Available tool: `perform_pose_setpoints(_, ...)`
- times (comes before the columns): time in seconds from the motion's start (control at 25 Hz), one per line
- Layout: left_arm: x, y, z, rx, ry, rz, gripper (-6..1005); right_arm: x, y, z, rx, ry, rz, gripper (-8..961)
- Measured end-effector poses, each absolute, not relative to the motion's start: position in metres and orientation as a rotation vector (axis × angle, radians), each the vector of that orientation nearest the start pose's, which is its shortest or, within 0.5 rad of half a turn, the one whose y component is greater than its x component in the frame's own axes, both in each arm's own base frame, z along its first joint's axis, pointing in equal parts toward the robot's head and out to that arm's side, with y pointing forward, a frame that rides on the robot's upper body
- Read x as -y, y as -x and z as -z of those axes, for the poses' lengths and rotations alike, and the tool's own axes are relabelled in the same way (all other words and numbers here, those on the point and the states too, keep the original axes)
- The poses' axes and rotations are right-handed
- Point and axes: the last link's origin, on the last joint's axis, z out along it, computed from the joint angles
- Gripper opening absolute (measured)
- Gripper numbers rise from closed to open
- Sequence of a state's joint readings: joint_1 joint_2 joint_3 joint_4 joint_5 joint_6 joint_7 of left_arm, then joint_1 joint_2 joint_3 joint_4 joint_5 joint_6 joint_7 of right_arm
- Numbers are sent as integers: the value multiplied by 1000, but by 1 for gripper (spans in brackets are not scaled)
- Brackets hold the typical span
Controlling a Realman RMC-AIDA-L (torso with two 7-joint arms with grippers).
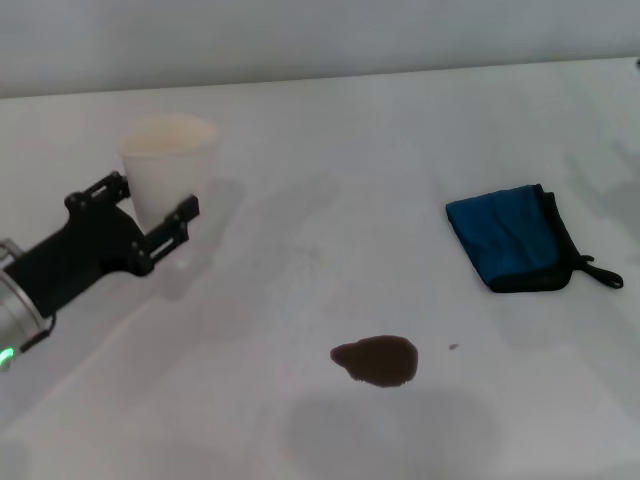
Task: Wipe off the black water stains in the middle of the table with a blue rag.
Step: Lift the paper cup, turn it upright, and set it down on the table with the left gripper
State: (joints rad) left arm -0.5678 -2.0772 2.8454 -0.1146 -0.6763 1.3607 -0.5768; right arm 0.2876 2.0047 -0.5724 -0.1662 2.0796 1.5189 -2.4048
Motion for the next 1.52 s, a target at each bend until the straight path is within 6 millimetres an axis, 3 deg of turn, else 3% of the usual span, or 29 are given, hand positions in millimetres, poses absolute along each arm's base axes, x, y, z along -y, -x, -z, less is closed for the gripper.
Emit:
perform_pose_setpoints(0.36,-278,306,71,340,2219,752,628,-272,-364,-66,-578,1648,-1024,858)
perform_pose_setpoints(0.68,-264,314,82,398,2216,704,627,-265,-369,-69,-580,1646,-1005,857)
perform_pose_setpoints(1.52,-261,323,101,452,2251,554,630,-258,-375,-76,-578,1630,-991,857)
